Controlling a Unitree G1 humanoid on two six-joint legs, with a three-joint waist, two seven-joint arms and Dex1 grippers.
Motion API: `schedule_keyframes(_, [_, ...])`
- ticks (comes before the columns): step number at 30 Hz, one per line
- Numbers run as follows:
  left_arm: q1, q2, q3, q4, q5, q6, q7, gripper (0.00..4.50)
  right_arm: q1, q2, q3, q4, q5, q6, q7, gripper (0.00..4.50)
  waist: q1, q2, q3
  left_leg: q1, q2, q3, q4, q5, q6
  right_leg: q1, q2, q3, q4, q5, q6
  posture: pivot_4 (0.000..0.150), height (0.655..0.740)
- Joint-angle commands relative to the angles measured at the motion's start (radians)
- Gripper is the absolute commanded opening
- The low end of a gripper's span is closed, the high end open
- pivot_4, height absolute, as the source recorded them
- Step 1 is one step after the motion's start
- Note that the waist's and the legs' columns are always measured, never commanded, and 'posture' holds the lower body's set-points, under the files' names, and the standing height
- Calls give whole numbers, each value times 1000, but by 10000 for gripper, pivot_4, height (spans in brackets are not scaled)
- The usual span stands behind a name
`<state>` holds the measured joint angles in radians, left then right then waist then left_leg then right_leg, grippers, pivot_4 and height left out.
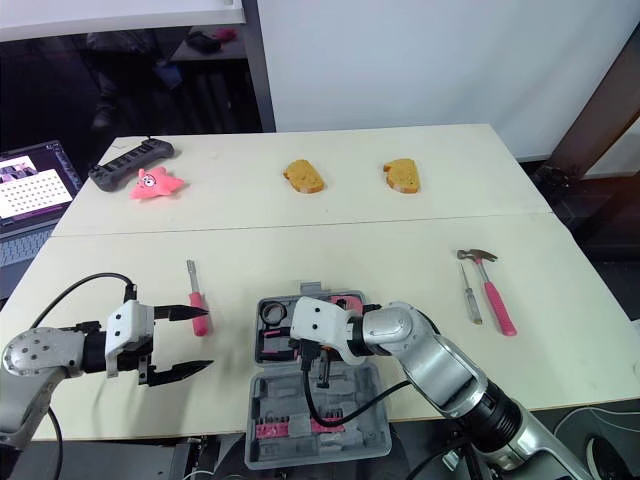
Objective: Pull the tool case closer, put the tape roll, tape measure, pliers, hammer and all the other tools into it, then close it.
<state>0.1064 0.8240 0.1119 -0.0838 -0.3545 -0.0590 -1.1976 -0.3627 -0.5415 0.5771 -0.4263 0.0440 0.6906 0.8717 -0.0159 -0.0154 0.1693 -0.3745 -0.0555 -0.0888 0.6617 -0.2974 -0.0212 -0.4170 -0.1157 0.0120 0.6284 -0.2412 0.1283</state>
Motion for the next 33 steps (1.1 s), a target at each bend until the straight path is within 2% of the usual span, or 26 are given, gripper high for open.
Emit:
schedule_keyframes(1, [1, 8, 13, -21, -3, -10, -3, 45000, -18, 13, 17, 16, -17, -8, -8, 274, 0, 0, 0, 0, 0, 0, 0, 0, 0, 0, 0, 0, 0, 0, 0, 1500, 7400])
schedule_keyframes(7, [12, 10, 18, -34, -5, -6, 0, 45000, -25, 8, 53, 54, -57, 8, -13, 274, 1, 0, 0, 0, 0, 0, 0, 0, 0, 0, 0, 0, 0, 0, 0, 1500, 7400])
schedule_keyframes(12, [23, 12, 22, -44, -6, -4, 0, 45000, -38, -7, 114, 102, -109, 100, -17, 274, 0, 0, 0, 0, 0, 0, 0, 0, 0, 0, 0, 0, 0, 0, 0, 1500, 7400])
schedule_keyframes(22, [27, 16, 11, -33, 11, -20, -13, 45000, -82, -5, 199, 96, -92, 343, -15, 274, 3, 0, -1, 2, 0, -1, 0, 0, 0, 3, -1, 0, -1, 0, -1, 1500, 7400])
schedule_keyframes(33, [28, 11, -5, -32, 24, -27, -29, 45000, -129, 4, 249, 105, -73, 436, -32, 274, 4, 0, -2, 3, 0, -2, 0, 0, 0, 4, -2, -2, -2, 0, -1, 1500, 7400])
